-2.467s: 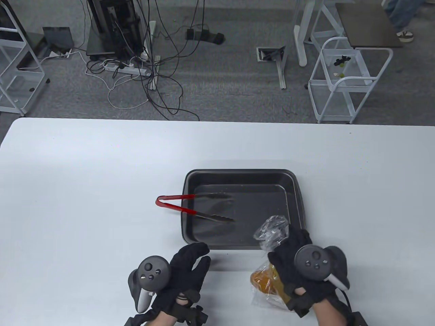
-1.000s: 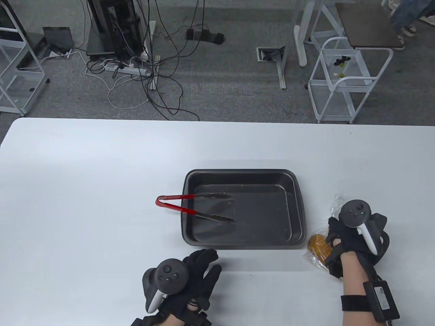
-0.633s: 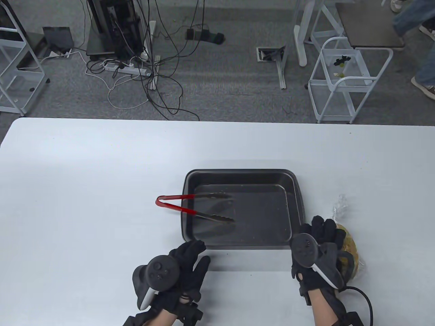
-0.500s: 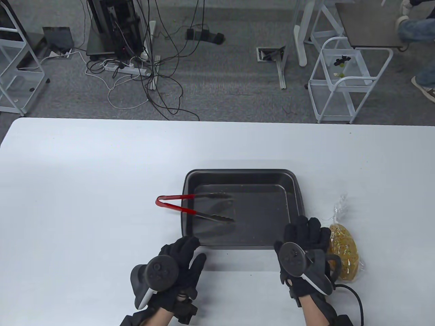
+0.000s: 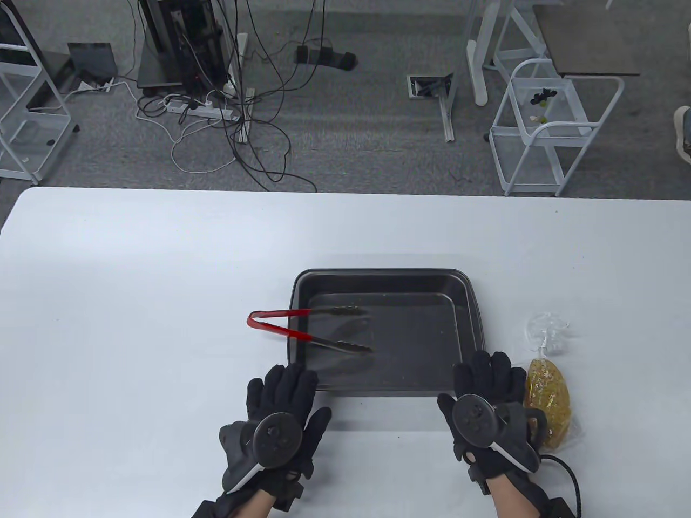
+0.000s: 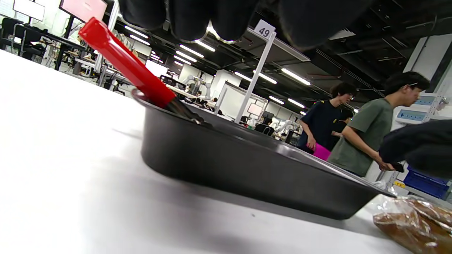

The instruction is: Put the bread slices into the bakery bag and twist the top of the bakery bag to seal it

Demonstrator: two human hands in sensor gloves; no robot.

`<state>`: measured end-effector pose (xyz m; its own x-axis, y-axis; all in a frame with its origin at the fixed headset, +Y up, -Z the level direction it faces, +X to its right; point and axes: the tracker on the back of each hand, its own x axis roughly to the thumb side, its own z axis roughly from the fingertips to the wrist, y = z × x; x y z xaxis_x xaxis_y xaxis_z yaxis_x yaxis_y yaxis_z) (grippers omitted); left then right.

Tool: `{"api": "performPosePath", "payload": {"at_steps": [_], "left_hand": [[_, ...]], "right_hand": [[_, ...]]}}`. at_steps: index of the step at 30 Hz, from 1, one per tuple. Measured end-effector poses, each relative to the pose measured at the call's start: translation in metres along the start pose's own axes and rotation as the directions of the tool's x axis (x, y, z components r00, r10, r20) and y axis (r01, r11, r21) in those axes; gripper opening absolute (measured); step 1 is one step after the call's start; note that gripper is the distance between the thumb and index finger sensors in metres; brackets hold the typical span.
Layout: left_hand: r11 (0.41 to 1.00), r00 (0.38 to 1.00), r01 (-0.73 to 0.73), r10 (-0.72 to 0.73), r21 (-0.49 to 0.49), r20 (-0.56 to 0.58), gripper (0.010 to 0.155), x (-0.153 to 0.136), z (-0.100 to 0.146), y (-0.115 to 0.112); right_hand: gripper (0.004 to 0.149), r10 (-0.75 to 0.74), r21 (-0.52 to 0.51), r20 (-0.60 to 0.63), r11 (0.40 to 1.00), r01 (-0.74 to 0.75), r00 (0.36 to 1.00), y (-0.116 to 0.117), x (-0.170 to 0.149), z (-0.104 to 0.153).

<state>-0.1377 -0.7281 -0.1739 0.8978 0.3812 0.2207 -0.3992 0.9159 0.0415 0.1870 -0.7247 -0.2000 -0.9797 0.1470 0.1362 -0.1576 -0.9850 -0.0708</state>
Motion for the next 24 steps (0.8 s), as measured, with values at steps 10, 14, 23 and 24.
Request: {"api": "performPosePath", "payload": {"at_steps": [10,14,23,24], "left_hand": [[1.000,0.999,0.006,-0.005,-0.021,0.031,0.070,0.0042,0.0026,-0.0016],[1.000,0.999,-0.001,0.002,-0.015,0.034,0.071,0.0041,0.0037,-0.0007],[1.000,0.999,-0.003,0.004,-0.019,0.038,0.071,0.0057,0.0044,-0.0013],[1.000,0.999,-0.003,0.004,-0.019,0.038,0.071,0.0058,0.0047,-0.0011]], "right_hand": [[0.073,-0.001,0.028,0.024,1.000,0.000,1.000,0.0022,0.0085,0.0012],[0.073,-0.008,0.028,0.017,1.000,0.008,1.000,0.0023,0.0071,0.0014],[0.073,-0.021,0.040,0.018,0.999,0.020,1.000,0.0023,0.0059,0.0006],[0.073,-0.021,0.039,0.018,0.999,0.020,1.000,0.0021,0.0058,0.0007]]}}
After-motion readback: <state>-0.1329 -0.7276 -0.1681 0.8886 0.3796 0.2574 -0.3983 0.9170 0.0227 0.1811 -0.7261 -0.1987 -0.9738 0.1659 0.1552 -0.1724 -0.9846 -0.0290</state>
